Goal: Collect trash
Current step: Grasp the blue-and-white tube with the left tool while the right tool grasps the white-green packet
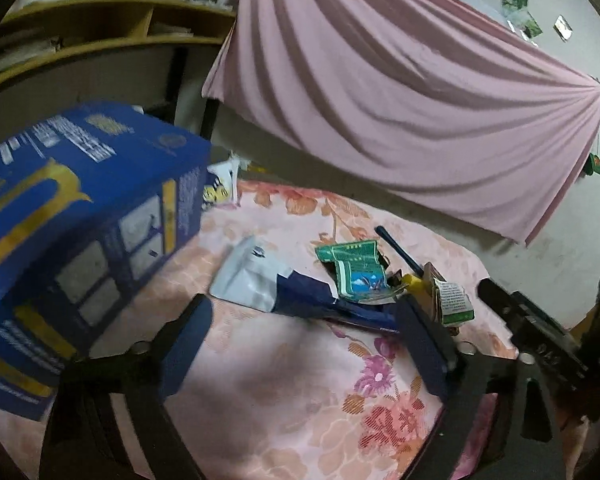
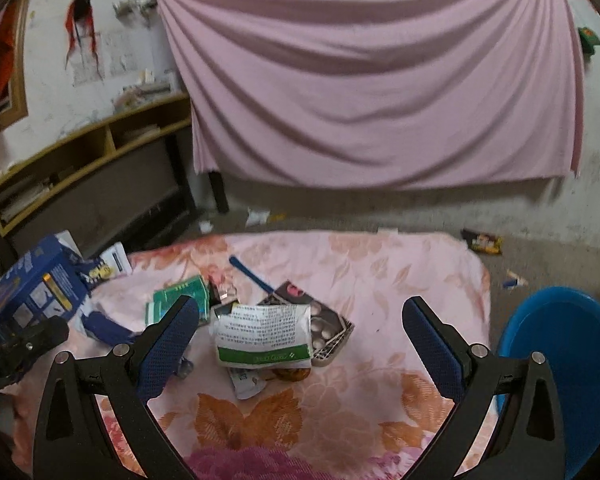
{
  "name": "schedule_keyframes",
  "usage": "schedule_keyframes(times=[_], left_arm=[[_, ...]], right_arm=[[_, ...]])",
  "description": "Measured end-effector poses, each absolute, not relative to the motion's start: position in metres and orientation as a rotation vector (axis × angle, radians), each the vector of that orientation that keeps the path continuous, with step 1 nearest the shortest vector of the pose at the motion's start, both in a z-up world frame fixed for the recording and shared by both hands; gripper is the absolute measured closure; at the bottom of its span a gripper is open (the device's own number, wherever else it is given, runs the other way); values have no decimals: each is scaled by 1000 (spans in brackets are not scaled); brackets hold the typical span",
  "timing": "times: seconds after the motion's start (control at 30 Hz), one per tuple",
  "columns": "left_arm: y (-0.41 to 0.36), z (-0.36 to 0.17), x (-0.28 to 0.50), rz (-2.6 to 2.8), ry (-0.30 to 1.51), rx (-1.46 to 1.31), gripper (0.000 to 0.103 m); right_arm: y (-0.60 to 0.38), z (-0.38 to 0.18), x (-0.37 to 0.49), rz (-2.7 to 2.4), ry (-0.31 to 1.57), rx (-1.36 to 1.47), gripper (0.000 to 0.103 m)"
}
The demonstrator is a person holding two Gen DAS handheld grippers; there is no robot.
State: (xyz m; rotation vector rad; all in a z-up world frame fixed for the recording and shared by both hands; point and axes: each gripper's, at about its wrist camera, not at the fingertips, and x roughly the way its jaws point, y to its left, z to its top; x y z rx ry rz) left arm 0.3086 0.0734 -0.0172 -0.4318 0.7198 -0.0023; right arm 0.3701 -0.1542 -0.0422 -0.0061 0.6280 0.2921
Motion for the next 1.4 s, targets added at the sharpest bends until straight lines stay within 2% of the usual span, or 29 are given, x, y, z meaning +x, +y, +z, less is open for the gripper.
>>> schedule_keyframes(times=[0.03, 0.1, 0.3, 0.4, 0.47, 0.63, 0.73, 1.03, 1.4], left_arm=[[74, -18, 312, -7, 734, -443, 31], [74, -21, 317, -18, 765, -470, 37], [75, -26, 324, -34, 822, -552, 48], [75, -26, 326, -31, 828, -586, 49], [76, -25, 329, -28, 831, -616, 54], [77, -25, 339, -12, 854, -663, 78], [79, -27, 342, -1, 867, -682, 87], [77, -15, 329, -22, 784, -642, 91], [43, 23, 295, -22, 594, -429, 93]], right_arm=[[-152, -45, 373, 296, 645, -13, 4], [-145, -51, 379, 301, 683, -34, 7], [-130, -59, 381, 344, 737, -96, 10], [-124, -64, 385, 347, 765, -122, 10], [-122, -68, 387, 350, 783, -134, 13], [-119, -74, 392, 357, 825, -145, 25], [-120, -76, 393, 369, 841, -138, 32], [-123, -74, 387, 387, 837, -122, 34], [-140, -56, 361, 403, 726, -103, 35]])
